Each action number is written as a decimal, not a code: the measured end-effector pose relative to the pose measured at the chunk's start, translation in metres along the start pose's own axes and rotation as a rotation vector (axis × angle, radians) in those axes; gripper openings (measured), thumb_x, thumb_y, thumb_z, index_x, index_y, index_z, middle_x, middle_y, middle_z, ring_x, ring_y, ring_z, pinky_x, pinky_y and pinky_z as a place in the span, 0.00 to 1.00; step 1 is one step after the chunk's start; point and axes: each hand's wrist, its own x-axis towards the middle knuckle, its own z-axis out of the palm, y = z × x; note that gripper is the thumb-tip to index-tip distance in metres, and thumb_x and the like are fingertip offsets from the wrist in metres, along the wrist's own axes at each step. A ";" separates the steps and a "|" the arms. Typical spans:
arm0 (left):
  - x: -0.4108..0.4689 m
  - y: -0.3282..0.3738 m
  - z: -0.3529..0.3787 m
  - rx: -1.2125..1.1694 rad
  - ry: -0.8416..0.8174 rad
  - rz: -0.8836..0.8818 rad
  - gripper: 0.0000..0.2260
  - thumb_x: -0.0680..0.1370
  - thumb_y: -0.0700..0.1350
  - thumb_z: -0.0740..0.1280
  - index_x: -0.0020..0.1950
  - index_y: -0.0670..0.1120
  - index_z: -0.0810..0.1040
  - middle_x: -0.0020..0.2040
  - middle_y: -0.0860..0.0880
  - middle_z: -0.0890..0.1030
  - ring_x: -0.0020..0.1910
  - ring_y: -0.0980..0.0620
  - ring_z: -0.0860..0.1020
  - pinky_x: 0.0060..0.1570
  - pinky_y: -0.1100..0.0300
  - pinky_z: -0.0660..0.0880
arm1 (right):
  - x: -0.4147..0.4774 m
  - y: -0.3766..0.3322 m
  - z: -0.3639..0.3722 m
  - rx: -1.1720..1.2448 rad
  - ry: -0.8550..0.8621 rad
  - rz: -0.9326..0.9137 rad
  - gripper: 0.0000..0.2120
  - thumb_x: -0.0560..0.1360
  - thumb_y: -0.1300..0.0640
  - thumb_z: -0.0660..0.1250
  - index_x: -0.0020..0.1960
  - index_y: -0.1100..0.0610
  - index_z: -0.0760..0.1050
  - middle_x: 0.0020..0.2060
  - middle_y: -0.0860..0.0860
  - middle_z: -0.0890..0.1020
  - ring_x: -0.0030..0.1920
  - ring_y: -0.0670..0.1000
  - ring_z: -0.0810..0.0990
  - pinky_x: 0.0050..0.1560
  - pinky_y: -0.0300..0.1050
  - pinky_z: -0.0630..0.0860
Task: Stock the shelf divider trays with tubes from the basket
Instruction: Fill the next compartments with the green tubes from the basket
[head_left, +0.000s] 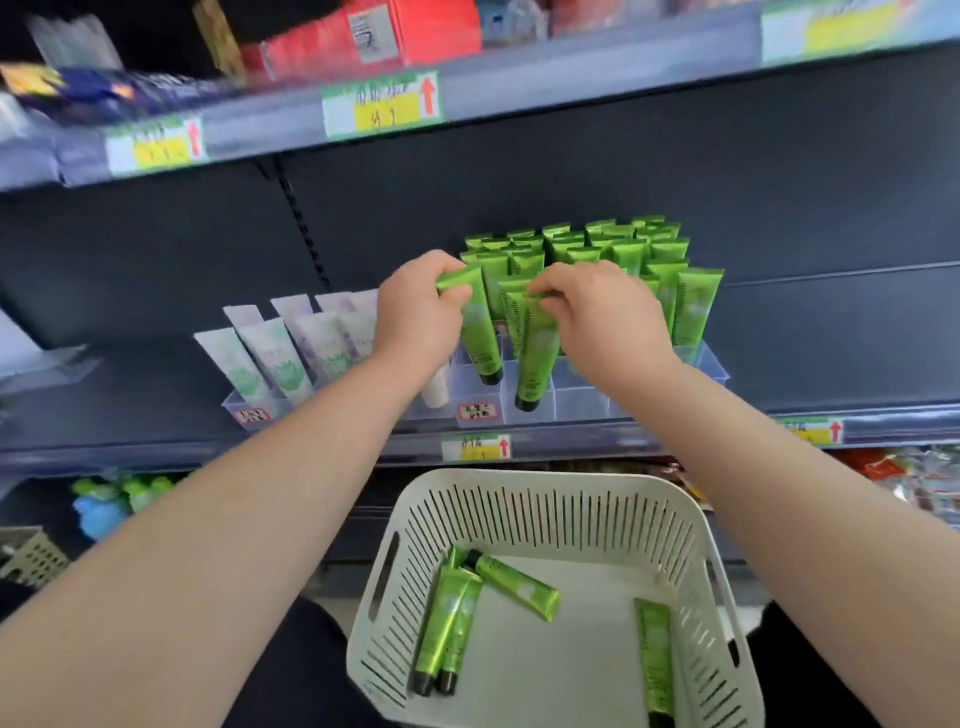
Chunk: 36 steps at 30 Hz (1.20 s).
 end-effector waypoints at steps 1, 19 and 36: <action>0.009 0.001 0.002 0.009 0.012 -0.003 0.08 0.77 0.42 0.66 0.55 0.48 0.80 0.52 0.49 0.80 0.47 0.51 0.74 0.43 0.63 0.64 | 0.006 0.002 -0.001 0.008 0.023 0.005 0.11 0.79 0.58 0.61 0.58 0.49 0.78 0.50 0.49 0.82 0.54 0.56 0.75 0.50 0.51 0.72; 0.084 -0.038 0.074 0.459 -0.278 0.048 0.14 0.75 0.32 0.62 0.57 0.45 0.77 0.54 0.43 0.76 0.51 0.42 0.74 0.42 0.56 0.64 | 0.031 0.030 0.034 0.051 -0.019 0.017 0.12 0.79 0.60 0.61 0.57 0.50 0.78 0.47 0.48 0.82 0.48 0.53 0.73 0.47 0.49 0.71; 0.027 -0.050 0.007 0.420 -0.220 0.363 0.13 0.77 0.35 0.63 0.60 0.44 0.77 0.63 0.48 0.75 0.62 0.48 0.68 0.50 0.53 0.72 | 0.075 -0.010 0.052 -0.038 -0.008 -0.024 0.13 0.77 0.60 0.61 0.58 0.50 0.78 0.51 0.50 0.82 0.55 0.56 0.75 0.49 0.50 0.70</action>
